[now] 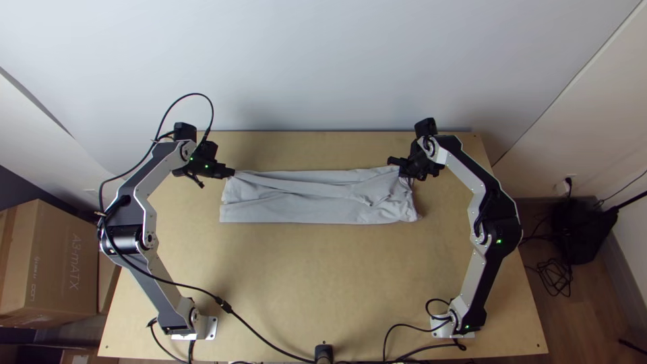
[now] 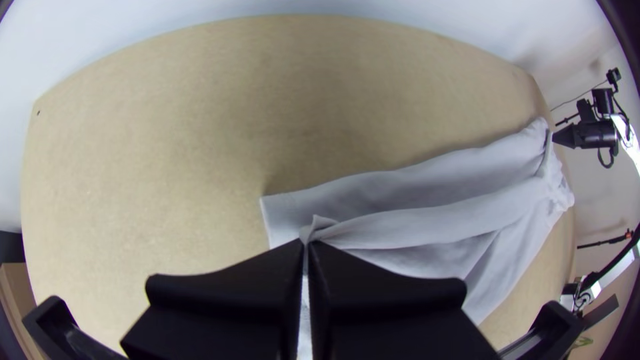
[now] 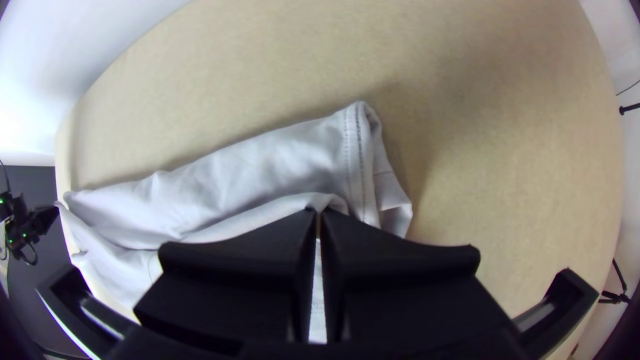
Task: Fold the t-shirt
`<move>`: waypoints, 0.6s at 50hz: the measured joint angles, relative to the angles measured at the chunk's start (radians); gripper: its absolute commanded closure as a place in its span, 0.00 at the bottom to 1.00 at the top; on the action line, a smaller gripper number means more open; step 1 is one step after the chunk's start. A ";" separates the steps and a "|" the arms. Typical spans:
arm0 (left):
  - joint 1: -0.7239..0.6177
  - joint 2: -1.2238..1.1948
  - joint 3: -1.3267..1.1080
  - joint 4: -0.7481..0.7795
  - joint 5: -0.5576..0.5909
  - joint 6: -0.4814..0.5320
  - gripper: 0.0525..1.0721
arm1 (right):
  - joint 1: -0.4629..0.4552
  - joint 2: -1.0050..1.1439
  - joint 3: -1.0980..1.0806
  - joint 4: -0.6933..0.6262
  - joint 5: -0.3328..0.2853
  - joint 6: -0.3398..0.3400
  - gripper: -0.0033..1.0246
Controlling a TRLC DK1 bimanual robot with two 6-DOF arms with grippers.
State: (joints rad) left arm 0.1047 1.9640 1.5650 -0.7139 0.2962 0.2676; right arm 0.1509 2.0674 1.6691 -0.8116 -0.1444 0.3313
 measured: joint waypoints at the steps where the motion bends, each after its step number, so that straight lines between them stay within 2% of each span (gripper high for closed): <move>1: 0.000 0.000 -0.005 0.009 0.000 -0.005 0.75 | -0.001 0.000 0.000 0.000 0.000 0.000 0.71; 4: 0.003 0.000 -0.027 0.033 0.000 -0.013 0.21 | -0.003 -0.001 0.000 0.003 0.003 0.000 0.16; 5: 0.003 0.000 -0.035 0.037 0.000 -0.014 0.07 | -0.003 -0.002 0.000 0.007 0.007 0.000 0.02; 6: 0.005 0.000 -0.041 0.040 -0.001 -0.017 0.04 | -0.005 -0.004 -0.002 0.011 0.009 0.000 0.03; 13: 0.026 -0.012 -0.109 0.056 0.013 -0.032 0.04 | -0.034 -0.093 -0.099 0.095 0.023 0.001 0.04; 24: 0.141 -0.151 -0.204 0.071 0.186 -0.090 0.04 | -0.098 -0.409 -0.251 0.149 0.023 0.038 0.04; 26: 0.163 -0.178 -0.218 0.073 0.222 -0.094 0.04 | -0.110 -0.463 -0.261 0.149 0.005 0.057 0.04; 30: 0.202 -0.227 -0.258 0.077 0.297 -0.099 0.05 | -0.142 -0.555 -0.264 0.149 -0.108 0.108 0.04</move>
State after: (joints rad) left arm 0.3069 1.7374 1.3067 -0.6369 0.5934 0.1688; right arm 0.0090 1.5127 1.4055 -0.6628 -0.2527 0.4389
